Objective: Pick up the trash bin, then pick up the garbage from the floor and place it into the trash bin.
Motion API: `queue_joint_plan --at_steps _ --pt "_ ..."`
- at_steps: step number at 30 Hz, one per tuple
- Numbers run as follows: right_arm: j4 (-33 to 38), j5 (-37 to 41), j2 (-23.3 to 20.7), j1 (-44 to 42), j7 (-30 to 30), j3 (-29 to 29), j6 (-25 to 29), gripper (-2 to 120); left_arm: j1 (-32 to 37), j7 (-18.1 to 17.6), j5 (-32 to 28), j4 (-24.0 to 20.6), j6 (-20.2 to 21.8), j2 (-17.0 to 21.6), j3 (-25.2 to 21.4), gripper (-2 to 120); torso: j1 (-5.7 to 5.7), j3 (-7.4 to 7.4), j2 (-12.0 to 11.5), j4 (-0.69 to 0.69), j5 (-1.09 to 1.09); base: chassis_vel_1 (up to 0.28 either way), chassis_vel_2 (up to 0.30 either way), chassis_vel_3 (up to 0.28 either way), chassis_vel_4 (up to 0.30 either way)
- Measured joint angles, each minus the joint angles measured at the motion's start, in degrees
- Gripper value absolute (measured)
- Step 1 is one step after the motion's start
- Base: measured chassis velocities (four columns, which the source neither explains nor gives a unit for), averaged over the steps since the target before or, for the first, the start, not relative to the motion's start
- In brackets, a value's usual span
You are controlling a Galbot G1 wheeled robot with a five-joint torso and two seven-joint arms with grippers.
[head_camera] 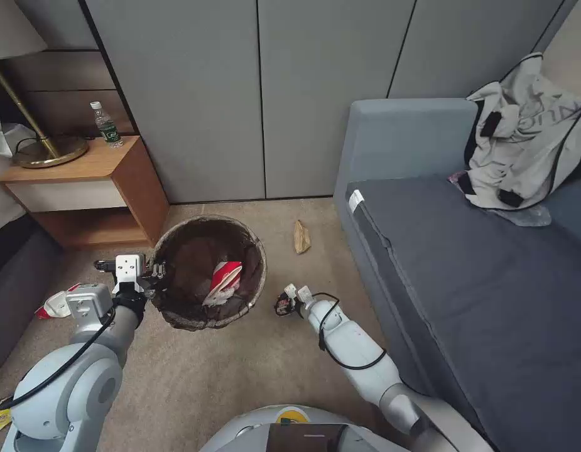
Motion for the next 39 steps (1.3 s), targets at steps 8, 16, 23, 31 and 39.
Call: queue_joint_plan --at_steps 8,16,23,31,39 --pt "-0.37 0.00 0.12 -0.52 -0.30 0.37 0.07 84 -0.18 0.01 -0.01 0.00 0.00 0.21 -0.12 2 0.00 0.00 0.00 0.00 0.01 0.000 0.000 0.000 0.000" --pt "-0.21 0.05 0.06 -2.08 0.77 0.65 1.04 50 -0.25 0.07 0.11 0.00 0.00 0.38 -0.16 2 0.00 0.00 0.00 0.00 0.00 0.000 0.000 0.000 0.000" --pt "0.31 0.20 0.03 -2.86 1.24 0.81 1.15 28 -0.33 0.16 0.12 0.00 0.00 0.49 -0.16 2 0.00 0.00 0.00 0.00 0.01 0.000 0.000 0.000 0.000" --pt "0.38 0.28 0.07 -2.96 1.90 1.15 1.38 0 -0.35 0.21 0.05 0.00 0.00 0.71 -0.30 2 0.00 0.00 0.00 0.00 0.00 0.000 0.000 0.000 0.000" --pt "0.42 0.30 0.10 -2.80 1.96 2.08 1.69 0 -0.33 0.23 0.03 0.00 0.00 0.61 -0.33 2 0.00 0.00 0.00 0.00 0.01 0.000 0.000 0.000 0.000"
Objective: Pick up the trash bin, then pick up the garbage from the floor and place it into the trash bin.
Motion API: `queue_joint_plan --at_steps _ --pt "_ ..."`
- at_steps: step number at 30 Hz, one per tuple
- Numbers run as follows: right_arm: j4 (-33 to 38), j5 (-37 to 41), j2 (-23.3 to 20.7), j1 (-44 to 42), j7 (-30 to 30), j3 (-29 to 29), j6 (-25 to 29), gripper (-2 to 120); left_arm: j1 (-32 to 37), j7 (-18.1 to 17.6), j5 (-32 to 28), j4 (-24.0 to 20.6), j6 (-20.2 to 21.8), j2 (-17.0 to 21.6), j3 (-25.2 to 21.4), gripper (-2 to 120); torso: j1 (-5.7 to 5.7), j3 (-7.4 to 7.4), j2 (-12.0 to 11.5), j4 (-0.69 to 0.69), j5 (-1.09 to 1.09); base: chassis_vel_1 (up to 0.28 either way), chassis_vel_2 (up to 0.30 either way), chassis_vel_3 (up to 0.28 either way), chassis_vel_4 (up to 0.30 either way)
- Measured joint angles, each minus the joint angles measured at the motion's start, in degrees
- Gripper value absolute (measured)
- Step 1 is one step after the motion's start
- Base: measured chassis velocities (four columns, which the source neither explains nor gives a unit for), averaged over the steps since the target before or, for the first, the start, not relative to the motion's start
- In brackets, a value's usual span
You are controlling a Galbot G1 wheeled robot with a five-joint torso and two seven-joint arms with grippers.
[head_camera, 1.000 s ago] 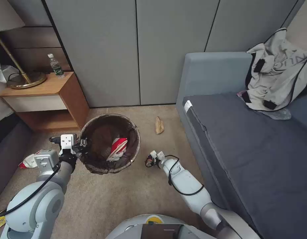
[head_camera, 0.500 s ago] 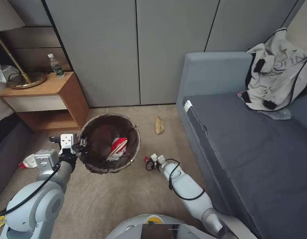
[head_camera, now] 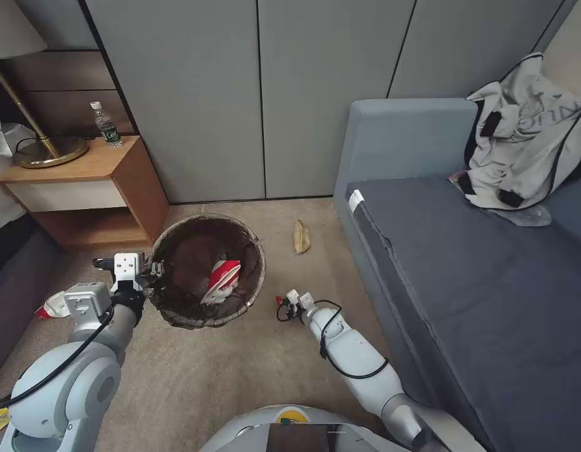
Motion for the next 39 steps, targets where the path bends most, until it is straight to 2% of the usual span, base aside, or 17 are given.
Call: queue_joint_plan --at_steps 4,6,8,9,12,13,17,18,22,23,26,27,32,39 --pt "2.20 0.12 -0.69 -0.42 0.62 0.94 0.41 0 -0.01 0.00 -0.02 0.00 0.00 -0.07 0.00 2 0.00 0.00 0.00 0.01 0.01 0.000 0.000 0.000 0.000" --pt "7.05 0.87 -2.25 -1.56 0.98 1.31 0.40 0 -0.01 0.00 -0.09 0.00 0.00 -0.12 0.00 2 0.00 0.00 0.00 0.00 0.00 0.000 0.000 0.000 0.000" --pt "14.92 2.64 -4.63 -3.40 1.23 1.88 -0.17 0 0.02 0.00 -0.34 0.00 0.00 -0.06 -0.07 2 0.00 0.00 0.00 0.00 0.00 0.000 0.000 0.000 0.000" --pt "14.92 2.64 -4.63 -3.40 1.23 1.88 -0.17 0 0.02 0.00 -0.34 0.00 0.00 -0.06 -0.07 2 0.00 0.00 0.00 0.00 0.00 0.000 0.000 0.000 0.000" --pt "28.26 5.77 -9.04 -6.70 1.26 3.71 -1.87 0 0.07 0.00 -0.69 0.00 0.00 0.13 -0.24 2 0.00 0.00 0.00 0.00 0.01 0.000 0.000 0.000 0.000" --pt "28.26 5.77 -9.04 -6.70 1.26 3.71 -1.87 0 0.07 0.00 -0.69 0.00 0.00 0.13 -0.24 2 0.00 0.00 0.00 0.00 0.01 0.000 0.000 0.000 0.000" --pt "43.07 10.28 -14.78 -9.20 0.92 6.48 -4.51 0 0.02 -0.02 -0.88 0.01 0.00 0.22 -0.06 2 0.00 -0.01 0.00 -0.02 0.01 0.000 0.000 0.000 0.000" --pt "43.07 10.28 -14.78 -9.20 0.92 6.48 -4.51 0 0.02 -0.02 -0.88 0.01 0.00 0.22 -0.06 2 0.00 -0.01 0.00 -0.02 0.01 0.000 0.000 0.000 0.000" --pt "55.70 17.12 -20.72 -9.87 0.91 8.64 -7.44 0 -0.14 -0.03 -0.91 0.00 0.00 0.29 0.39 2 0.00 0.00 0.00 -0.01 0.00 0.000 0.000 0.000 0.000" --pt "55.70 17.12 -20.72 -9.87 0.91 8.64 -7.44 0 -0.14 -0.03 -0.91 0.00 0.00 0.29 0.39 2 0.00 0.00 0.00 -0.01 0.00 0.000 0.000 0.000 0.000" --pt "63.23 22.20 -23.49 -9.20 0.93 9.45 -9.57 0 -0.22 -0.03 -1.05 0.07 0.00 0.55 0.59 2 0.00 -0.01 0.00 -0.01 0.01 0.000 0.000 0.000 0.000" --pt "63.23 22.20 -23.49 -9.20 0.93 9.45 -9.57 0 -0.22 -0.03 -1.05 0.07 0.00 0.55 0.59 2 0.00 -0.01 0.00 -0.01 0.01 0.000 0.000 0.000 0.000" --pt "71.93 29.33 -25.08 -6.25 1.25 8.83 -13.39 0 -0.25 -0.04 -1.11 0.52 0.00 1.01 0.68 2 0.00 0.00 0.00 0.00 0.00 0.000 0.000 0.000 0.000" --pt "75.75 34.02 -24.22 -0.74 0.80 4.26 -16.82 0 -0.43 -0.05 -1.05 0.86 0.00 1.17 1.16 2 0.00 0.00 0.00 -0.01 0.00 0.000 0.000 0.000 0.000"
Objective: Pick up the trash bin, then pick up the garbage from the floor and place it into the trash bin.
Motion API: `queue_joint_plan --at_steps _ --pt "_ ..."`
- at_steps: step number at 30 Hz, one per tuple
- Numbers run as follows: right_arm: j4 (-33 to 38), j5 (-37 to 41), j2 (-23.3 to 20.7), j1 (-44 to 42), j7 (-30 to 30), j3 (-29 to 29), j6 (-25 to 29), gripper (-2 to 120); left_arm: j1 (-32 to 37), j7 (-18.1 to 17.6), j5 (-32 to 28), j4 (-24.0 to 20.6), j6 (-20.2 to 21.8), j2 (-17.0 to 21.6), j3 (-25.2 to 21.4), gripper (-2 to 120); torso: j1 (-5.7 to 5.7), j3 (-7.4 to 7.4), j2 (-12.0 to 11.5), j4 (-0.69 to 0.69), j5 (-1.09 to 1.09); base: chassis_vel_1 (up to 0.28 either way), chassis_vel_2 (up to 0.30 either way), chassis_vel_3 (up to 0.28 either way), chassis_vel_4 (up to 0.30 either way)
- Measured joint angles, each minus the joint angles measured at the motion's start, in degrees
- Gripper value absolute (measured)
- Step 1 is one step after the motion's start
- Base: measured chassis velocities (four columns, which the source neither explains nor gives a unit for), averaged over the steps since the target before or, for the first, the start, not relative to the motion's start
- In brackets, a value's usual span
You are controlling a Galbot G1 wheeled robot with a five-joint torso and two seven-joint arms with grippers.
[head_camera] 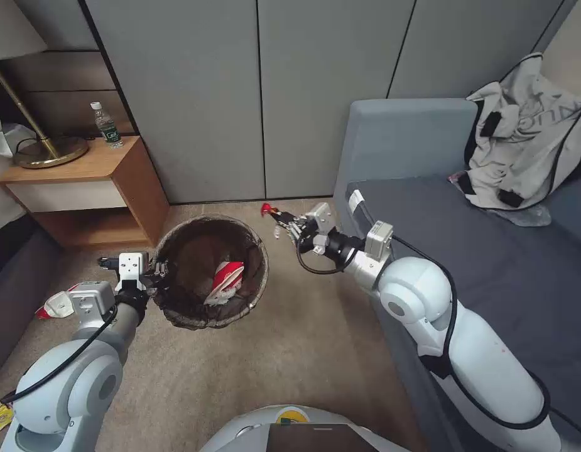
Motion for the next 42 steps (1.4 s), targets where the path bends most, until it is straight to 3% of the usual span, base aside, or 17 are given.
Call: queue_joint_plan --at_steps 9,15,29,42 --pt "-2.46 -0.98 4.91 6.02 0.45 -12.05 -2.13 0 -0.21 -0.01 0.57 0.23 0.00 -0.18 0.69 2 0.00 0.00 0.00 0.01 -0.01 0.000 0.000 0.000 0.000" --pt "-4.29 -2.94 6.10 6.32 0.99 -15.41 -2.21 2 -0.35 -0.02 0.59 0.21 0.00 -0.35 0.50 2 0.00 0.00 0.00 0.00 -0.01 0.000 0.000 0.000 0.000" --pt "-6.94 -4.92 10.84 5.92 5.00 -18.94 -2.43 55 -0.54 -0.04 0.56 0.01 0.00 -0.75 0.36 2 0.00 0.00 0.00 0.01 0.00 0.000 0.000 0.000 0.000" --pt "-6.81 -4.79 11.45 6.58 6.09 -17.67 -2.17 99 -0.72 -0.03 0.40 -0.22 0.00 -0.69 0.23 2 0.00 0.00 0.00 0.00 0.00 0.000 0.000 0.000 0.000"
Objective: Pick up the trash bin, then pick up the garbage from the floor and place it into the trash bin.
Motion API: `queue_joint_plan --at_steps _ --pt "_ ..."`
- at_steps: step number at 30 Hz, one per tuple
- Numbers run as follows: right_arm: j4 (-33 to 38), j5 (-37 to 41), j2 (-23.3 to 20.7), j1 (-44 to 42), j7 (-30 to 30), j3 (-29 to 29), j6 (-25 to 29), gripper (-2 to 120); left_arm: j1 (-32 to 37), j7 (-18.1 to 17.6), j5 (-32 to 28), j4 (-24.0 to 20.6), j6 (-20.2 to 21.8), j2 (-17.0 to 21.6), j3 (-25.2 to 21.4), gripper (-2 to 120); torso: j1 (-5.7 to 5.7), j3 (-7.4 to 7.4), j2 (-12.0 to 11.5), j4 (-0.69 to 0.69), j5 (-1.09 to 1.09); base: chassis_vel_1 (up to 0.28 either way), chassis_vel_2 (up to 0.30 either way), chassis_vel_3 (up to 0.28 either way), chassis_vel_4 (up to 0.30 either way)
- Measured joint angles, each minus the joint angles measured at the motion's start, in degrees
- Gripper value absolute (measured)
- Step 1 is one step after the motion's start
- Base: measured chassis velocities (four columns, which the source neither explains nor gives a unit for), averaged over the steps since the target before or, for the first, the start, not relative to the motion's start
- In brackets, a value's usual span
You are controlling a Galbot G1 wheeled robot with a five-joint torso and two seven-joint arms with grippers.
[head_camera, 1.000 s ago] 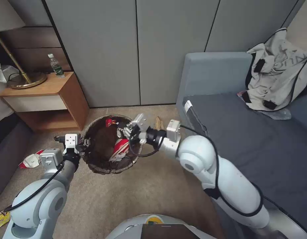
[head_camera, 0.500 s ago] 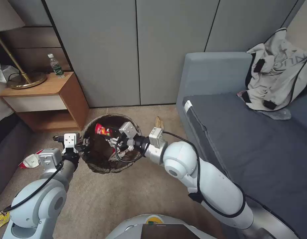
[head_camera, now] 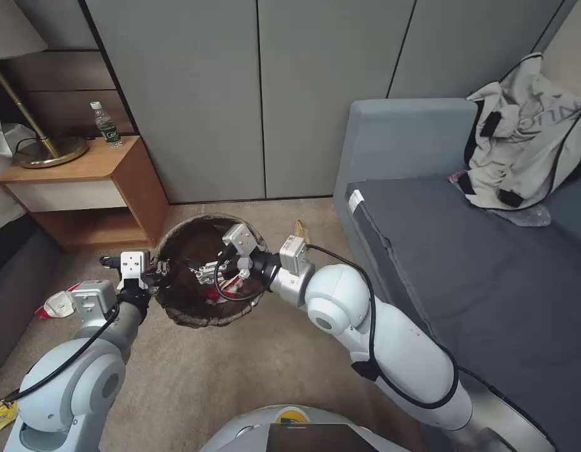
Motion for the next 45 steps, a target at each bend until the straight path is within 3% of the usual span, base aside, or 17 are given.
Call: queue_joint_plan --at_steps 7,10,13,15,17,21,27,37,45 --pt "0.38 2.72 1.30 0.10 2.72 5.01 4.97 100 -0.01 0.01 -0.12 0.10 0.00 -0.06 -0.39 2 0.00 0.00 0.00 0.01 0.00 0.000 0.000 0.000 0.000" --pt "0.62 3.92 1.68 -1.48 6.75 8.51 10.81 100 -0.04 0.01 -0.23 0.12 0.00 -0.10 -0.58 2 0.00 0.00 0.00 0.01 0.00 0.000 0.000 0.000 0.000" --pt "0.86 3.64 2.12 -4.17 8.17 11.90 13.18 100 -0.08 0.01 -0.33 0.12 0.00 -0.09 -0.64 2 0.00 0.00 0.00 0.04 0.00 0.000 0.000 0.000 0.000" --pt "1.14 0.83 2.35 -9.12 8.36 17.12 14.51 100 -0.11 -0.03 -0.45 0.16 0.00 0.06 -0.86 2 0.00 0.00 0.00 0.00 0.02 0.000 0.000 0.000 0.000" --pt "1.14 0.09 2.37 -10.25 8.16 18.28 14.87 100 -0.13 -0.02 -0.48 0.19 0.00 0.11 -0.91 2 0.00 0.00 0.00 0.00 0.02 0.000 0.000 0.000 0.000" --pt "1.75 -5.83 3.71 -20.47 7.11 28.71 17.66 100 -0.23 0.06 -0.47 0.42 0.00 0.23 -1.14 2 0.00 0.00 0.00 -0.02 0.02 0.000 0.000 0.000 0.000" --pt "2.73 -14.31 6.99 -29.70 6.12 37.69 20.50 100 -0.49 0.95 0.67 0.96 0.00 0.19 -1.17 2 0.00 0.00 0.00 -0.01 0.01 0.000 0.000 0.000 0.000" --pt "3.91 -22.27 12.41 -39.93 2.36 43.68 25.41 100 -0.37 1.82 1.15 1.21 0.00 -0.12 -1.40 2 0.00 -0.01 0.00 0.01 0.00 0.000 0.000 0.000 0.000" --pt "4.35 -23.82 14.39 -43.11 0.74 45.74 26.78 100 -0.70 2.15 1.19 1.64 0.00 -0.40 -1.49 2 0.00 -0.01 0.00 0.01 0.00 0.000 0.000 0.000 0.000"
